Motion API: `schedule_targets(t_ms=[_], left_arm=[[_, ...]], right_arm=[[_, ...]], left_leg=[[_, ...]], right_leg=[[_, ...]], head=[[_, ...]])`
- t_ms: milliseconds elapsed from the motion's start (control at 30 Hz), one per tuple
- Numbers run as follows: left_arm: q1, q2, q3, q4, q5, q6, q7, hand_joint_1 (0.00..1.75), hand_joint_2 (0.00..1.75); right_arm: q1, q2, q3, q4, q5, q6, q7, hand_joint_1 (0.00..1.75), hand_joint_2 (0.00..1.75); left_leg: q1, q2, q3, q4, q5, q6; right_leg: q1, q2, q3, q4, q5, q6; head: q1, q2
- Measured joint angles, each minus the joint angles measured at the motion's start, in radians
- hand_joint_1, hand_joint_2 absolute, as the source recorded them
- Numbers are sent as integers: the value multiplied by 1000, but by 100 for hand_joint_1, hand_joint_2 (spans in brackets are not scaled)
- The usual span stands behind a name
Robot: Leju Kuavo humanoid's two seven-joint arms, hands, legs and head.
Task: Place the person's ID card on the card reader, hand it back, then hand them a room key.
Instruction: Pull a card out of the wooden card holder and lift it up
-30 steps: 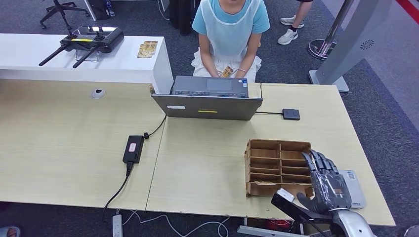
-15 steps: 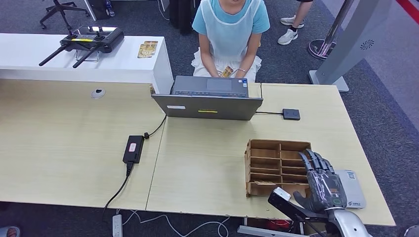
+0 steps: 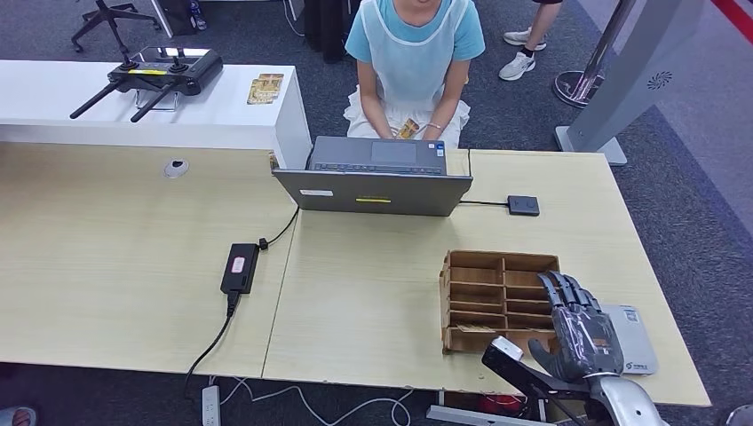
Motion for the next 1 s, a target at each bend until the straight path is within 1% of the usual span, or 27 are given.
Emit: schedule_targets(t_ms=[167, 300, 367, 700, 800, 1000], left_arm=[[0, -2, 0, 2, 0, -2, -1, 0, 0], [0, -7, 0, 10, 3, -5, -4, 0, 0], [0, -11, 0, 15, 6, -6, -5, 0, 0], [-1, -21, -12, 29, 20, -5, -7, 0, 0], [-1, -22, -19, 30, 21, -3, -7, 0, 0], [-4, -23, -26, 34, 22, 0, -7, 0, 0]], right_arm=[[1, 0, -1, 0, 1, 0, 2, 27, 175], [12, 0, -9, -2, 3, 0, 21, 12, 175], [28, 0, -18, -7, 5, 0, 34, 7, 175], [127, -10, -62, -54, 0, -8, 111, 6, 175], [149, -14, -75, -68, 0, -11, 121, 7, 175], [161, -14, -80, -78, 1, -13, 128, 7, 175]], left_leg=[[0, 0, 0, 0, 0, 0], [0, 0, 0, 0, 0, 0], [0, 0, 0, 0, 0, 0], [0, 0, 0, 0, 0, 0], [0, 0, 0, 0, 0, 0], [0, 0, 0, 0, 0, 0]], right_leg=[[0, 0, 0, 0, 0, 0], [0, 0, 0, 0, 0, 0], [0, 0, 0, 0, 0, 0], [0, 0, 0, 0, 0, 0], [0, 0, 0, 0, 0, 0], [0, 0, 0, 0, 0, 0]], head=[[0, 0], [0, 0], [0, 0], [0, 0], [0, 0], [0, 0]])
